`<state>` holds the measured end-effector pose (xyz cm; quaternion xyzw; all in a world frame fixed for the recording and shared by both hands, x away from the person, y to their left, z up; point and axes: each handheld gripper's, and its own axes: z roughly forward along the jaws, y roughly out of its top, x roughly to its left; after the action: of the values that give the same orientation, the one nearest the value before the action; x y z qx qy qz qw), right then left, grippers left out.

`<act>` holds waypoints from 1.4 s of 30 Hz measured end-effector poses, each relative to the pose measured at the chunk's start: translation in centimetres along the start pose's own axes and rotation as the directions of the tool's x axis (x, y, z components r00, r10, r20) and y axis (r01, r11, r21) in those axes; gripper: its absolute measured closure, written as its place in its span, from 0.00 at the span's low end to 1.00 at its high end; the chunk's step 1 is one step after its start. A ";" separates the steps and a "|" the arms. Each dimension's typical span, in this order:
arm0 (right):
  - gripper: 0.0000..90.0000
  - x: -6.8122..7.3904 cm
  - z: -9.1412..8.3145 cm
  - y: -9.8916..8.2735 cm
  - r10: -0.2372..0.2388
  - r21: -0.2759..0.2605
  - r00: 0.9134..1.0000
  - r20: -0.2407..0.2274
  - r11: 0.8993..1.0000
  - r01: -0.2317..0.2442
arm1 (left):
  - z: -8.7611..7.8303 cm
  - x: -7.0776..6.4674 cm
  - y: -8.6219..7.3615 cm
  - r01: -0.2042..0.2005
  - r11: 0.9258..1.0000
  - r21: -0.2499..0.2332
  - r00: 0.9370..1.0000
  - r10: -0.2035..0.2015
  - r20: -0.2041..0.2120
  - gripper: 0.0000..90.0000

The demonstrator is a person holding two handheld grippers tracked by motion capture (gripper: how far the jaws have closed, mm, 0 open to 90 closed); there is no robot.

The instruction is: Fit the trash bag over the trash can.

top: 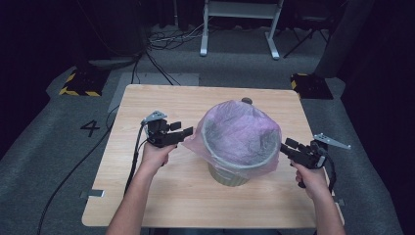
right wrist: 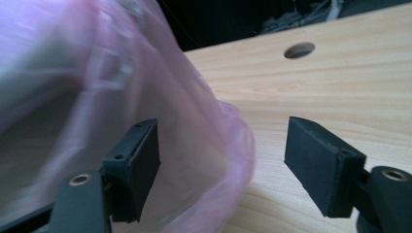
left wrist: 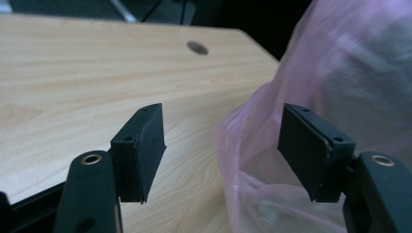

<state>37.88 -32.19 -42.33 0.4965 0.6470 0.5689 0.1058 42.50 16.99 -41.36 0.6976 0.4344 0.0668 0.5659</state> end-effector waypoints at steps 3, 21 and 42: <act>0.30 0.7 -1.4 0.1 -0.029 -0.029 0.998 -0.062 0.999 0.027 | -1.4 -0.8 0.2 -0.036 0.999 -0.039 0.998 0.038 0.054 0.36; 0.45 4.3 -2.4 -0.8 -0.162 -0.006 0.959 -0.235 0.986 0.165 | -2.0 -5.3 0.3 -0.193 0.981 0.000 0.938 0.184 0.292 0.39; 1.00 5.5 -2.0 -2.6 -0.248 0.047 0.944 -0.217 0.963 0.264 | -2.2 -6.1 -2.1 -0.296 0.954 0.040 0.926 0.276 0.258 1.00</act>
<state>32.44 -28.89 -41.44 0.3493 0.7347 0.5743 0.0916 36.40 14.41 -39.95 0.7778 0.2557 0.0435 0.5725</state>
